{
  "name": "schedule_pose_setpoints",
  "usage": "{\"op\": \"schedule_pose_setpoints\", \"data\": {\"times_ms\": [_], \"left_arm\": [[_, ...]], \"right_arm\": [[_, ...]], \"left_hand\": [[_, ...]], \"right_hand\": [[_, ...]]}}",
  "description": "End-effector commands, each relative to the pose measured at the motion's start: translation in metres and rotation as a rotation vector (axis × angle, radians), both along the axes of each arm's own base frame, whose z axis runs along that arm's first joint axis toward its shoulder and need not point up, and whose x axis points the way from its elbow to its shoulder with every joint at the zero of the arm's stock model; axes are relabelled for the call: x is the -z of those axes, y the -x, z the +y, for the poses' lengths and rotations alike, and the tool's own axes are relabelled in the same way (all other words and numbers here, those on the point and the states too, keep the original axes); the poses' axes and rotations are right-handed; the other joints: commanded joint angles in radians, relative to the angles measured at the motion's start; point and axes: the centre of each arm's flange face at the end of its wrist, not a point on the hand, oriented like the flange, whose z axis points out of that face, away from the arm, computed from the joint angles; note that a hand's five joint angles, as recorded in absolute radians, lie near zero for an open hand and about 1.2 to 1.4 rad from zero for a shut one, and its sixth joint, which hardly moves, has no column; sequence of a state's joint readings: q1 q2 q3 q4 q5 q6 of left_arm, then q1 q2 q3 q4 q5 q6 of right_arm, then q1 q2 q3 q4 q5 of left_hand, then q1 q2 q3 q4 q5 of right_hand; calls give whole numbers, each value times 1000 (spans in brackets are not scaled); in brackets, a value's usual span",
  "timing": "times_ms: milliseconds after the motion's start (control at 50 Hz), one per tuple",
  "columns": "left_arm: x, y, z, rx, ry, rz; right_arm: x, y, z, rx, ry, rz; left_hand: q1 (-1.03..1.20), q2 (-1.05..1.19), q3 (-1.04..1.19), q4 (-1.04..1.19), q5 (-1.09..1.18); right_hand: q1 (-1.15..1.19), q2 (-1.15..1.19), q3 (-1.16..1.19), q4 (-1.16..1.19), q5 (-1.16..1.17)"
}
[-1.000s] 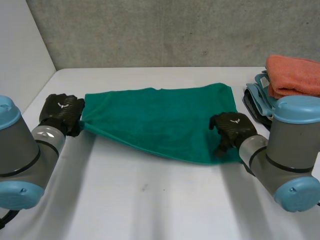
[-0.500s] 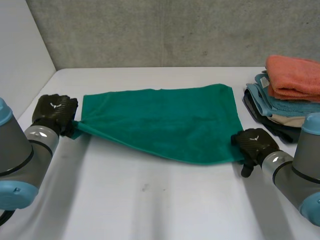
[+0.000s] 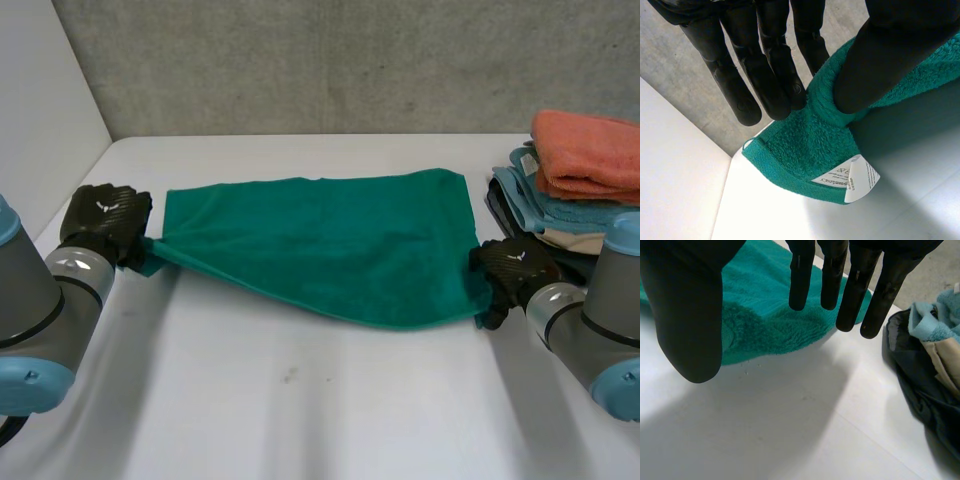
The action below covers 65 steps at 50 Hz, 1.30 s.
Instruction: Fold the laundry.
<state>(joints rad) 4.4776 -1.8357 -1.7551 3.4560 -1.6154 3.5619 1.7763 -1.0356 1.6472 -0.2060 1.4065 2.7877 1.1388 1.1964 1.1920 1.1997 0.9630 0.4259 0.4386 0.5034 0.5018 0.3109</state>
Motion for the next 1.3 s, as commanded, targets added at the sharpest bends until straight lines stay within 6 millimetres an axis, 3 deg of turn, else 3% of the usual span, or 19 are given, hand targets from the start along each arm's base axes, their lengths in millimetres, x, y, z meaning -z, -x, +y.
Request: {"op": "schedule_pose_setpoints", "data": {"times_ms": [20, 400, 600, 660, 680, 700, 720, 820, 860, 920, 1000, 1100, 1160, 1220, 1300], "left_arm": [[-1, 0, 0, -2, 3, 0], [-1, 0, -1, -1, 4, -1], [0, -1, -1, -3, 0, -2], [0, -1, -1, -3, 0, 0], [0, -1, -1, -3, -2, -1], [0, -1, -1, -4, -1, -2], [0, -1, 0, -4, -3, -3], [1, -2, 3, -5, -22, -11], [0, -3, 8, -5, -51, -18], [-2, -7, 16, -12, -94, -32], [-2, -14, 31, -20, -208, -65], [4, -23, 63, -11, -400, -140], [6, -25, 72, 9, -421, -197], [17, -27, 81, 41, -443, -291], [31, -29, 78, 56, -437, -343]], "right_arm": [[3, -2, -5, 19, -21, -41], [0, -6, 4, 36, -131, -83], [6, -13, -3, 43, -140, -115], [8, -18, -5, 37, -143, -126], [9, -18, -5, 35, -142, -125], [9, -19, -9, 39, -133, -121], [8, -19, -10, 42, -125, -120], [-9, -17, -18, 62, -46, -71], [-33, -16, -16, 35, 26, -16], [-66, -11, -3, -19, 112, 116], [-84, -4, 21, -111, 131, 343], [-85, 5, 59, -242, 11, 560], [-83, 13, 81, -306, -103, 629], [-80, 15, 87, -329, -151, 638], [-78, 11, 81, -320, -108, 630]], "left_hand": [[257, 200, 204, 197, 259], [257, 200, 204, 197, 259], [257, 200, 204, 197, 259], [257, 200, 204, 197, 259], [257, 200, 204, 197, 259], [257, 200, 204, 197, 259], [257, 200, 204, 197, 259], [257, 200, 204, 197, 259], [257, 200, 204, 197, 259], [257, 200, 204, 197, 259], [257, 200, 204, 197, 259], [257, 200, 204, 197, 259], [257, 200, 204, 197, 259], [257, 200, 204, 197, 259], [257, 200, 204, 197, 259]], "right_hand": [[146, 134, 69, 71, 87], [88, 75, 10, 12, 28], [117, 104, 39, 41, 57], [237, 224, 159, 161, 177], [397, 385, 320, 321, 338], [847, 834, 769, 771, 787], [969, 956, 892, 893, 910], [970, 958, 893, 895, 911], [970, 958, 893, 895, 911], [970, 958, 893, 895, 911], [970, 958, 893, 895, 911], [970, 958, 893, 895, 911], [970, 958, 893, 895, 911], [970, 958, 893, 895, 911], [970, 958, 893, 895, 911]]}}
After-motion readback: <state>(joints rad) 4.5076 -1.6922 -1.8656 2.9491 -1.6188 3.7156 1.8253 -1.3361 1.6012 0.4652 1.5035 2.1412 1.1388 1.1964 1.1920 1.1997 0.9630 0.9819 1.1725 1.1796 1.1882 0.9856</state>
